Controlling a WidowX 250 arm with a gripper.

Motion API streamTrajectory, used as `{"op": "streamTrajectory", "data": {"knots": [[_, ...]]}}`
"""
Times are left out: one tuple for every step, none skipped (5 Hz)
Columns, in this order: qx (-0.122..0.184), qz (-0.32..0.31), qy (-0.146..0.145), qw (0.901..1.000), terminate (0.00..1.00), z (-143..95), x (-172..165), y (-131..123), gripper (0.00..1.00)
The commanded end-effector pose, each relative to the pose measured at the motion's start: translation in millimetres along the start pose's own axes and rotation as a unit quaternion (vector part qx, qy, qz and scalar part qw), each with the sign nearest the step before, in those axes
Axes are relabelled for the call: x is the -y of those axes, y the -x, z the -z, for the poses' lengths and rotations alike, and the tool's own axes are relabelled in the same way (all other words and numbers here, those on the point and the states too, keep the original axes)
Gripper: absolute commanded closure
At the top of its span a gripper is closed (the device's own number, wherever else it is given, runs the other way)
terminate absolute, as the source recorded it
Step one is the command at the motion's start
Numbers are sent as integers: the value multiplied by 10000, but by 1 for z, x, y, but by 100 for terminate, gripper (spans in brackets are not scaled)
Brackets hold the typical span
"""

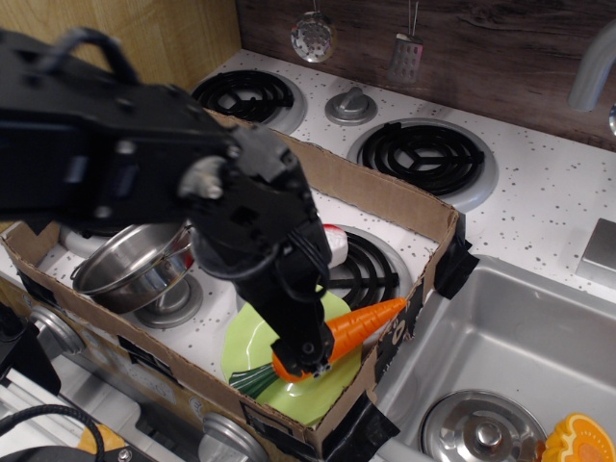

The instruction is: Take carrot off plate

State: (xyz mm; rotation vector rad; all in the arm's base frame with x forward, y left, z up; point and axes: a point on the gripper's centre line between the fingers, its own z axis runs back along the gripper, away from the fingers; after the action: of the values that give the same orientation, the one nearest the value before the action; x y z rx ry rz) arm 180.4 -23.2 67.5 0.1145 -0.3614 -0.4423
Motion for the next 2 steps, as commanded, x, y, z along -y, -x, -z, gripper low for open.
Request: {"op": "streamTrajectory", "data": {"knots": [[221,34,41,9997,0,24,2,4,0],[287,5,50,9996,0,35,5,7,0]]}}
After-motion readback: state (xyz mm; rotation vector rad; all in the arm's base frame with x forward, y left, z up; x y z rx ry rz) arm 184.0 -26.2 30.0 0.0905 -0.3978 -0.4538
